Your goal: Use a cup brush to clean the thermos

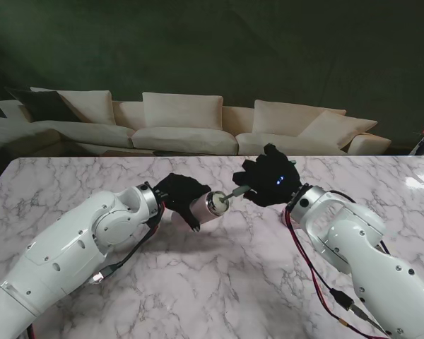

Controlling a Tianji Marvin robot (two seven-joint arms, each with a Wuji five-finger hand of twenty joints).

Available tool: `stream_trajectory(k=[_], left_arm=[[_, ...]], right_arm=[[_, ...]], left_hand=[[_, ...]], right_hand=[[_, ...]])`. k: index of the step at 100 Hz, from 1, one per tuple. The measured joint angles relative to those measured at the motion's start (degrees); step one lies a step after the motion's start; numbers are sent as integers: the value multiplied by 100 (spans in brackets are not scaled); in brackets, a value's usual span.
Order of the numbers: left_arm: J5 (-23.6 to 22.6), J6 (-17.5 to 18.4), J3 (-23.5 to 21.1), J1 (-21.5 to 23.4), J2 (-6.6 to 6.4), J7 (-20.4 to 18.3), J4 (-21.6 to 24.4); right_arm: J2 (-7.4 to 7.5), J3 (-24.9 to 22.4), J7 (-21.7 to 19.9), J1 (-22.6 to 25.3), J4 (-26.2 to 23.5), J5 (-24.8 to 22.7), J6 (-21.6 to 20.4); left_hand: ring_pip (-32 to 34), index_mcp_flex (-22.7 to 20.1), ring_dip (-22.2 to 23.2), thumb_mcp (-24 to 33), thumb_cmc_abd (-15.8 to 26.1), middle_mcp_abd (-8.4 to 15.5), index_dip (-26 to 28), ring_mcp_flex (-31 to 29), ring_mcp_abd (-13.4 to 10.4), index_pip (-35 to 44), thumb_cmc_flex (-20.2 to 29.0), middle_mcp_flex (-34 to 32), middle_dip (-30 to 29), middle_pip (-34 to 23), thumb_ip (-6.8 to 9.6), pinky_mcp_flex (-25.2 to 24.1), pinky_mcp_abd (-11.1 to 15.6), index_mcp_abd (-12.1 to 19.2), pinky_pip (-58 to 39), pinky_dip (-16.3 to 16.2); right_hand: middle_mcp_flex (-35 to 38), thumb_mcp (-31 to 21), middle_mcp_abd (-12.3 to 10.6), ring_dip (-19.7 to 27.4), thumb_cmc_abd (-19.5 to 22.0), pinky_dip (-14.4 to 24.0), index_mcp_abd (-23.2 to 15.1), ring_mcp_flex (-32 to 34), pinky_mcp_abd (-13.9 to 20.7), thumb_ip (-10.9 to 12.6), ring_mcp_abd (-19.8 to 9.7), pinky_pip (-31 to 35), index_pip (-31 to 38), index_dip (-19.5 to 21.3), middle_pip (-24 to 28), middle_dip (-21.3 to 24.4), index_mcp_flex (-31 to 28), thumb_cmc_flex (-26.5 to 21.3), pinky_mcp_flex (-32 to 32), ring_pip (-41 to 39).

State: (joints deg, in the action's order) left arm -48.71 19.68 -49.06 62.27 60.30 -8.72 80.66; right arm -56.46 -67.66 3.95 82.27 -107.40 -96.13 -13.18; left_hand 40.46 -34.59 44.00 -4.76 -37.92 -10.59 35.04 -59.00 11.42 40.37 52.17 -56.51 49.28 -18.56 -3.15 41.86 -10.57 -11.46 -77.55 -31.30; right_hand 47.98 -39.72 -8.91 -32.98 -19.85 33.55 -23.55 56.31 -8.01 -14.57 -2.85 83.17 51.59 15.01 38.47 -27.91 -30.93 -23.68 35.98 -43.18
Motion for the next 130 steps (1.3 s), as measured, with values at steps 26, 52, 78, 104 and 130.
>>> stream_trajectory(k=[26,52,78,104,130], left_arm=[[0,-6,29,-3,-7,8,-13],[62,-18,169,-85,-7,20,-58],[75,-59,196,-111,13,29,-84],[52,-78,158,-129,16,20,-117],[77,-119,277,-224,19,23,-185]], right_arm=[[-13,147,4,-133,122,206,-13],[-10,588,-325,-466,311,332,-39],[-53,761,-486,-545,402,344,79],[-121,211,-480,-52,-17,228,198],[-95,223,-514,-8,-73,253,309]], left_hand=[[33,0,5,0,0,0,0,-1,-6,0,0,0,6,0,0,1,2,0,-3,0],[36,0,6,0,1,0,0,-44,-21,0,0,0,51,-8,0,32,8,0,-9,0],[38,1,6,0,3,0,0,-56,-42,0,0,0,52,-8,0,43,21,0,-9,0],[51,5,7,0,24,0,-2,-63,-58,-3,0,0,52,-8,0,47,26,0,-11,0],[55,6,50,0,26,0,-2,-67,-64,-6,0,0,54,-8,0,48,30,0,-11,0]], right_hand=[[1198,-192,133,-636,-390,66,653,915,111,-59,-26,919,2,-210,533,-654,-692,-348,872,-1730],[1838,-262,297,-762,-509,66,1000,1533,106,-62,51,1314,2,-368,914,-1093,-970,-410,1540,-2659],[2026,-264,311,-762,-509,61,1206,1712,100,-65,46,1479,84,-432,1013,-1223,-1031,-487,1784,-2920],[2026,-255,368,-799,-560,47,1230,1712,90,-117,34,1550,146,-435,1041,-1265,-1177,-487,1839,-3104],[2096,-254,394,-799,-566,4,1409,1715,58,-118,43,1641,189,-435,1065,-1284,-1268,-550,1909,-3223]])
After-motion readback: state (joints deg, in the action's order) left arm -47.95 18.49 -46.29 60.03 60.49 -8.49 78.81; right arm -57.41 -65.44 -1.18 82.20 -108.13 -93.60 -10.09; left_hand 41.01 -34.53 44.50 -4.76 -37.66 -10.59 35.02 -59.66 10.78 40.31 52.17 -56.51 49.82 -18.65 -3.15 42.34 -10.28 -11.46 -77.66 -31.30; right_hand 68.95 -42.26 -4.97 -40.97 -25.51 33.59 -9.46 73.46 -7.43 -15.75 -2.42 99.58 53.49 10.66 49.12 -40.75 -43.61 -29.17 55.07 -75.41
